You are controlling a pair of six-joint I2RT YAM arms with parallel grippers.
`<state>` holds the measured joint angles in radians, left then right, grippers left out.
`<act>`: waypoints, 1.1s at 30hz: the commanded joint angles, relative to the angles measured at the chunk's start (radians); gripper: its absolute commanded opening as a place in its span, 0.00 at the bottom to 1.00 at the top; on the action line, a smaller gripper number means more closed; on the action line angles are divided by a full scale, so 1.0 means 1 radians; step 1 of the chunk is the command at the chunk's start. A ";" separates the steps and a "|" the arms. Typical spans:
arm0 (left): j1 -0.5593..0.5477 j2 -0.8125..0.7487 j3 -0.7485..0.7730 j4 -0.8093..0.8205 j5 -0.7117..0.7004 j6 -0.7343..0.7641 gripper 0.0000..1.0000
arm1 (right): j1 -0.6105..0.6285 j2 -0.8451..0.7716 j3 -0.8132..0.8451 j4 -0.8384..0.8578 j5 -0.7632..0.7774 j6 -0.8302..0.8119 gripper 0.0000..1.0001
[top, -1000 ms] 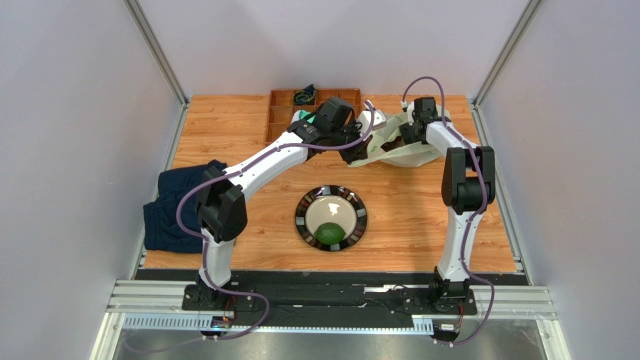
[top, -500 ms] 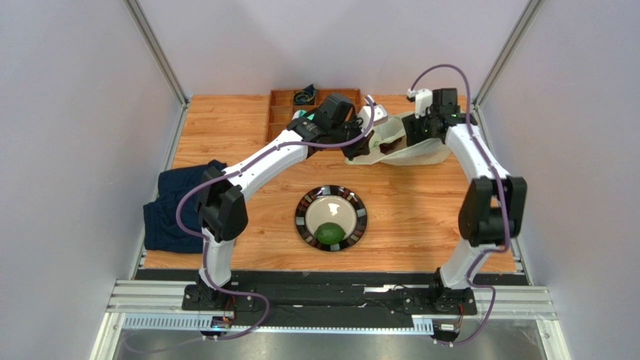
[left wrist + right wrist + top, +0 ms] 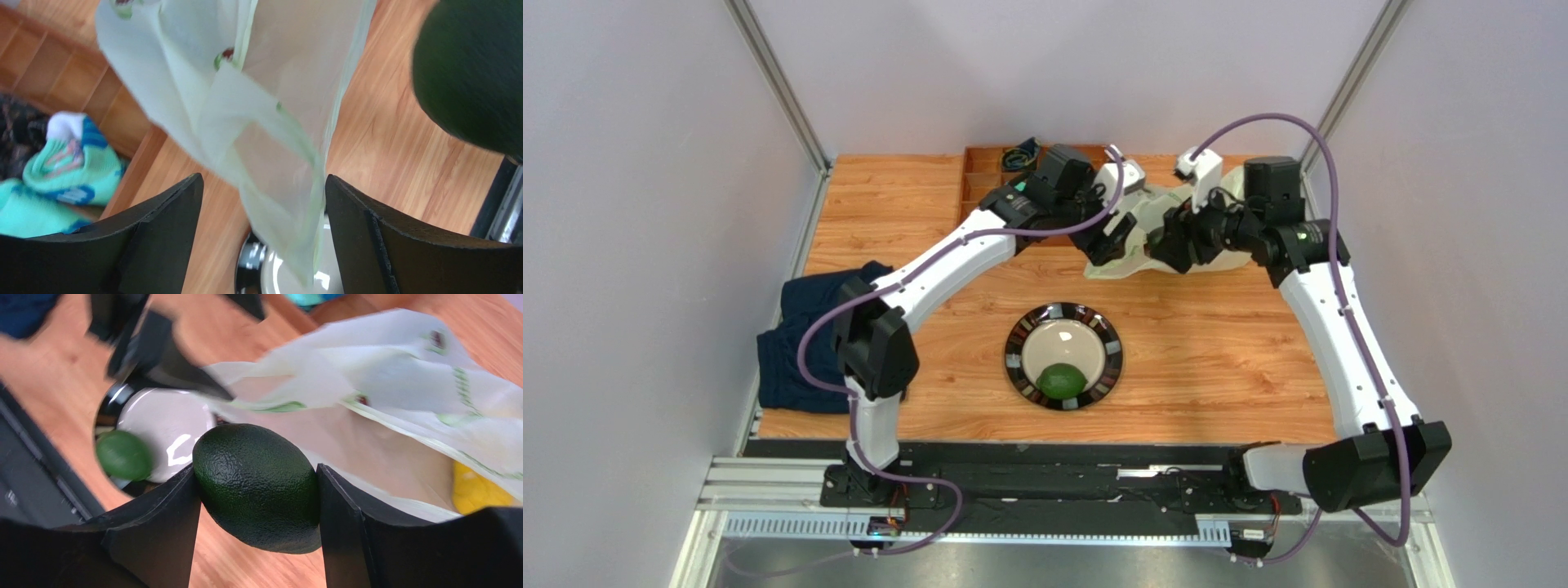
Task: Take the fake fruits out of the plastic bag
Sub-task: Take out the fake fruit from the plastic bag, then place the fake fruit on the plate.
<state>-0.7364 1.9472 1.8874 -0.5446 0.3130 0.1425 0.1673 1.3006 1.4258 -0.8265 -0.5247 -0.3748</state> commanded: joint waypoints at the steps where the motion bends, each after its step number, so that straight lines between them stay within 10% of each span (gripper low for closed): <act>1: 0.078 -0.284 -0.126 -0.028 -0.071 -0.052 0.83 | 0.153 -0.069 0.001 -0.131 -0.037 -0.096 0.24; 11: 0.164 -0.706 -0.419 -0.072 -0.034 -0.001 0.82 | 0.552 0.149 0.057 -0.023 0.132 0.014 0.24; 33: 0.463 -0.955 -0.648 -0.018 0.239 -0.156 0.79 | 0.767 0.690 0.197 0.095 0.359 -0.039 0.29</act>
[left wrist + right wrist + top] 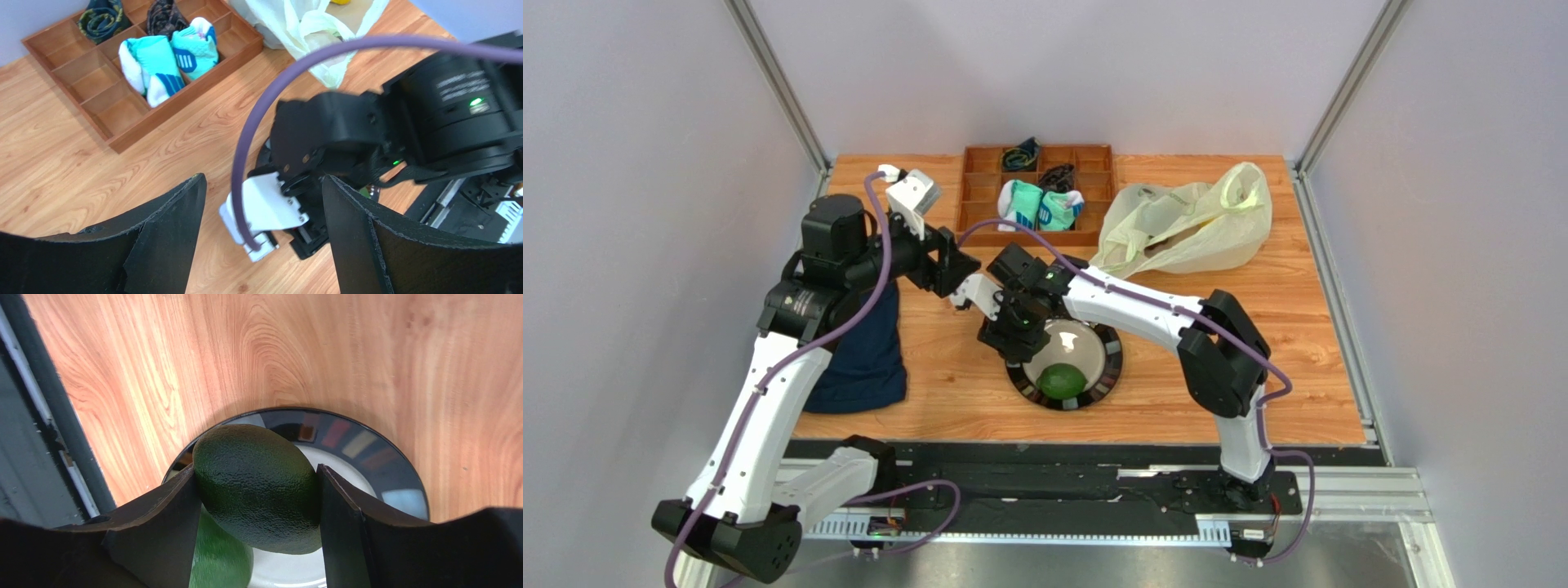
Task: Take the fake fruits out of the plastic bag
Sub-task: Place the fake fruit on the plate.
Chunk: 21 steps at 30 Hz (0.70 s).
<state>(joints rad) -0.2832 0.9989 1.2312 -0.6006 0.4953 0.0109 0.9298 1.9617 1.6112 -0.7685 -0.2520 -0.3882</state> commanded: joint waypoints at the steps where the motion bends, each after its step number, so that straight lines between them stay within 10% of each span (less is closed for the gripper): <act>1: 0.010 -0.005 0.011 0.038 0.057 -0.023 0.79 | 0.004 0.026 0.003 0.038 0.111 -0.029 0.29; 3: 0.010 -0.002 0.016 0.042 0.057 -0.020 0.79 | 0.003 0.017 -0.030 0.031 0.112 -0.046 0.32; 11: 0.009 0.018 0.019 0.116 -0.022 -0.083 0.78 | 0.003 -0.136 0.093 -0.025 0.080 0.008 1.00; 17: 0.010 0.070 0.164 0.173 -0.156 -0.153 0.77 | -0.110 -0.364 0.159 -0.129 0.028 0.047 1.00; 21: -0.045 0.228 0.240 0.177 0.018 -0.118 0.76 | -0.363 -0.455 0.138 -0.109 0.043 0.104 0.98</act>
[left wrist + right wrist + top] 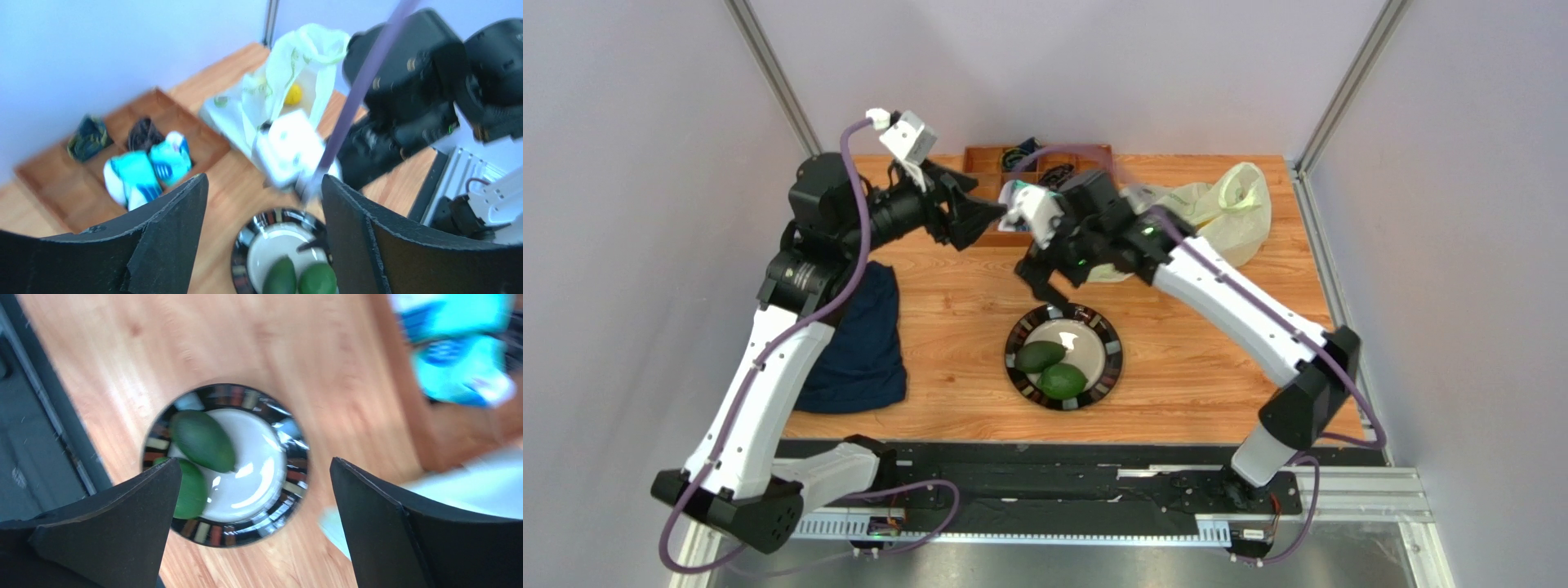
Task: Take the fake fruits out of the plastic bag
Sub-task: Place the fake fruit on the plate.
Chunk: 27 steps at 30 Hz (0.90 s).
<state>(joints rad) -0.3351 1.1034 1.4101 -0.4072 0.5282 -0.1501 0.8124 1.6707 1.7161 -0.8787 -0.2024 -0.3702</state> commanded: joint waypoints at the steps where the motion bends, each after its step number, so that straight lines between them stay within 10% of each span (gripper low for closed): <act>1: -0.022 0.198 0.078 -0.037 0.053 0.073 0.76 | -0.289 -0.173 0.024 0.012 0.015 0.091 0.98; 9: -0.418 0.548 0.213 -0.154 0.001 0.440 0.77 | -0.666 -0.200 -0.139 0.099 0.006 0.154 0.82; 21: -0.461 0.765 0.372 -0.062 -0.307 0.396 0.73 | -0.729 -0.296 -0.406 0.116 0.026 0.160 0.66; 27: -0.463 0.776 0.381 -0.073 -0.209 0.403 0.73 | -0.734 -0.402 -0.546 0.104 0.023 0.162 0.67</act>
<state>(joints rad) -0.7921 1.8706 1.7535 -0.4789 0.2657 0.2253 0.0860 1.3346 1.1992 -0.7868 -0.1886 -0.2249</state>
